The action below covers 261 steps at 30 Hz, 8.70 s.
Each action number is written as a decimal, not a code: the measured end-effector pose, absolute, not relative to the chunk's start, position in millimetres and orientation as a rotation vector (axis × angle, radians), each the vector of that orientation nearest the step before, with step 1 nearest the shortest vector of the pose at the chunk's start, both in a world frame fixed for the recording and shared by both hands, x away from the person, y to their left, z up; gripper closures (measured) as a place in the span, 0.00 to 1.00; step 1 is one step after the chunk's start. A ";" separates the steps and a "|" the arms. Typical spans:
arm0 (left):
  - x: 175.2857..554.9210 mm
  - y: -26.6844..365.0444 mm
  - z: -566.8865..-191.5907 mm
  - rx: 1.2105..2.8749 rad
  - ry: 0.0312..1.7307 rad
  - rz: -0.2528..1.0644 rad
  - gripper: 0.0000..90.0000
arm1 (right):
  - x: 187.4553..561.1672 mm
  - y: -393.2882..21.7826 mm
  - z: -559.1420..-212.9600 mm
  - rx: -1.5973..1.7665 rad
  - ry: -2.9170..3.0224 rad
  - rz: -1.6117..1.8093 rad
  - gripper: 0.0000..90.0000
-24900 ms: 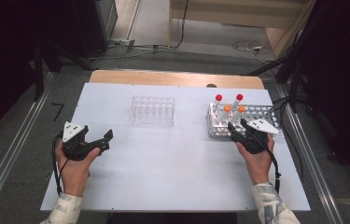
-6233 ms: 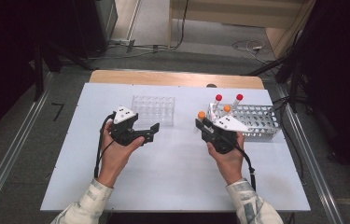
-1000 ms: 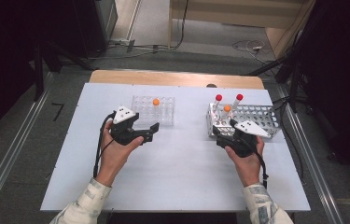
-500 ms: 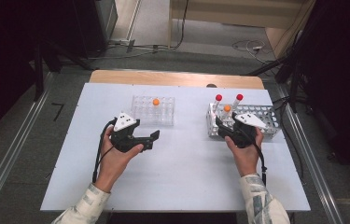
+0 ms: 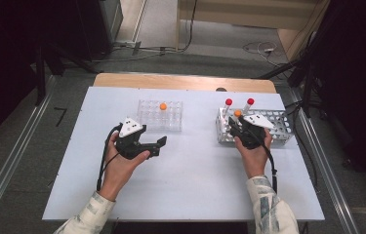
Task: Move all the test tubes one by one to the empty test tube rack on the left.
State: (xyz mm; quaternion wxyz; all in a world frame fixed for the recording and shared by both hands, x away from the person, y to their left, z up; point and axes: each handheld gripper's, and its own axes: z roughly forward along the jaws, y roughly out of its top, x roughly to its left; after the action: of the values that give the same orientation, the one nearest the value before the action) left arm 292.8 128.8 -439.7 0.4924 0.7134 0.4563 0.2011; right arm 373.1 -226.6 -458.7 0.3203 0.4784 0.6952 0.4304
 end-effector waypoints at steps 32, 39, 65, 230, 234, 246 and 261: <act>293.6 129.6 -441.0 1.747 1.121 0.503 0.16 | 354.7 -232.6 -397.3 1.163 1.782 1.258 0.79; 293.0 129.3 -439.8 1.744 1.114 0.509 0.16 | 341.2 -218.0 -395.8 1.104 1.829 1.295 0.79; 284.0 123.0 -428.8 1.695 1.049 0.491 0.23 | 313.8 -101.3 -452.6 0.932 2.141 1.376 0.79; 304.0 143.9 -429.1 1.677 1.105 0.466 0.22 | 359.6 -211.7 -438.9 1.242 1.867 1.220 0.30; 300.3 143.5 -427.9 1.670 1.098 0.466 0.23 | 371.4 -208.1 -438.1 1.246 1.861 1.191 0.32; 298.3 141.1 -428.2 1.666 1.088 0.467 0.24 | 404.3 -200.2 -448.2 1.287 1.840 1.132 0.47; 298.0 145.2 -427.7 1.656 1.095 0.475 0.25 | 419.0 -193.8 -452.2 1.313 1.866 1.091 0.76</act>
State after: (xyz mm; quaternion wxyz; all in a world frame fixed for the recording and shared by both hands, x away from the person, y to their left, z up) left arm 298.0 145.2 -427.7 0.5228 0.6916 0.4572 0.1985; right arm 419.0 -193.8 -452.2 0.3017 0.4950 0.7034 0.4113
